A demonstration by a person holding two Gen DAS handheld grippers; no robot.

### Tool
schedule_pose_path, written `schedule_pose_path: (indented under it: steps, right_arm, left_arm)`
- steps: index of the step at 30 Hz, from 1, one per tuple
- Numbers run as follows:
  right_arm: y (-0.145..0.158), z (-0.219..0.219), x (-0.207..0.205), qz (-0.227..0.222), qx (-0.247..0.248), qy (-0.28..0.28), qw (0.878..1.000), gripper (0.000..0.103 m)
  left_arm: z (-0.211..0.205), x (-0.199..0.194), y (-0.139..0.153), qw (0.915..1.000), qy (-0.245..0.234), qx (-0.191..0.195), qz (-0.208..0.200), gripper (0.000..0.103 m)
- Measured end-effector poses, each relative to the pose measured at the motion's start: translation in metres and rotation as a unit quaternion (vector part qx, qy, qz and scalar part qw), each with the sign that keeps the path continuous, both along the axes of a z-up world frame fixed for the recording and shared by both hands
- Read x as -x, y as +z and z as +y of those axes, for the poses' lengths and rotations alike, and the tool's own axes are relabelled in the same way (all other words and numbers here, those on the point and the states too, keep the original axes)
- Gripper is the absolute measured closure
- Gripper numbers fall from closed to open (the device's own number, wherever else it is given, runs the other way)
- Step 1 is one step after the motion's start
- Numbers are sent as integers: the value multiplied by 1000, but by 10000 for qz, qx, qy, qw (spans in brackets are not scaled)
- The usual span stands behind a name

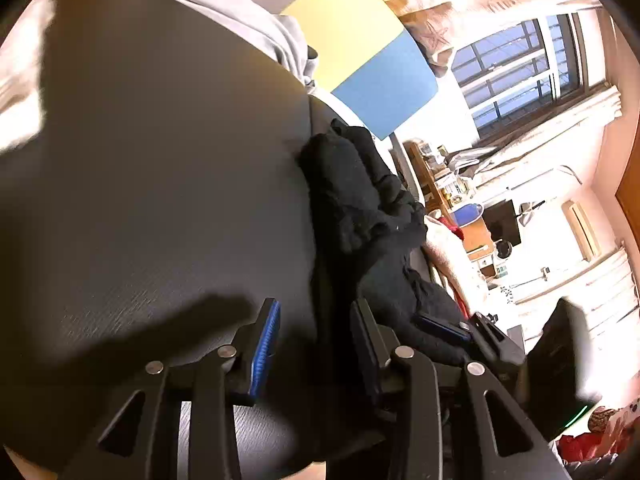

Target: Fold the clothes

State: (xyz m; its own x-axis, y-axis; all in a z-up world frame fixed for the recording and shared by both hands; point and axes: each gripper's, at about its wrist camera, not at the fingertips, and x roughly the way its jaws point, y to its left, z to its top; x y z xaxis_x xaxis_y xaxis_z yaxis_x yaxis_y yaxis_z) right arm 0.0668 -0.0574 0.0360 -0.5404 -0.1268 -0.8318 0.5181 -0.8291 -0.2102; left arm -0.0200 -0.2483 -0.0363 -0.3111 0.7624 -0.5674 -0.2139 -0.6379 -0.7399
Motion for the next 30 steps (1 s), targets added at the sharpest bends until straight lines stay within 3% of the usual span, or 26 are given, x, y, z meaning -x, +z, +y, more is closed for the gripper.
schedule_pose_path:
  steps: [1, 2, 3, 5, 7, 11, 15, 16, 17, 19, 21, 23, 27, 29, 30]
  right_arm:
    - [-13, -10, 0, 23, -428, 83, 9990, 24]
    - [-25, -16, 1, 2, -708, 121, 9974, 61]
    - [-31, -13, 4, -126, -632, 52, 9979, 80]
    - [-33, -5, 10, -251, -398, -96, 9988, 85]
    - [-15, 12, 13, -244, 3, -362, 9990, 90]
    - [52, 81, 4, 474, 619, -1147, 9903, 90]
    - [115, 186, -15, 1167, 779, -2246, 9643, 90]
    - [123, 216, -21, 1284, 756, -2616, 9536, 90]
    - [131, 245, -27, 1398, 732, -2982, 9414, 99]
    - [137, 314, -39, 1461, 728, -3852, 9083, 101]
    - [124, 385, -51, 1263, 759, -4764, 8668, 99]
    - [106, 420, -67, 1173, 1068, -5097, 8456, 95]
    - [74, 414, -97, 1006, 1770, -4971, 8435, 91]
    - [62, 393, -110, 853, 2300, -4612, 8527, 65]
    - [57, 379, -112, 792, 2567, -4404, 8566, 61]
  left_arm:
    - [-5, -4, -2, 10000, 51, -25, -40, 66]
    - [-7, -5, -3, 9999, 79, -2, -95, 65]
    - [-8, -5, -4, 9998, 102, 29, -151, 65]
    - [-10, -5, -3, 9997, 122, 81, -207, 65]
    - [-11, -5, 3, 9998, 193, 55, -66, 65]
    - [-1, -6, 2, 9999, 106, 87, -52, 64]
    - [17, -4, -7, 9996, -95, 51, -242, 64]
    - [25, -3, -7, 9995, -202, 66, -250, 64]
    - [34, -3, -6, 9991, -314, 86, -254, 64]
    - [52, 0, -3, 9981, -553, 103, -240, 64]
    - [74, 5, 2, 9964, -813, 91, -202, 64]
    - [96, 11, 6, 9944, -1033, 88, -189, 64]
    - [134, 33, 6, 9924, -1186, 145, -307, 64]
    - [148, 43, 1, 9938, -977, 304, -435, 64]
    - [152, 49, -2, 9945, -855, 339, -501, 63]
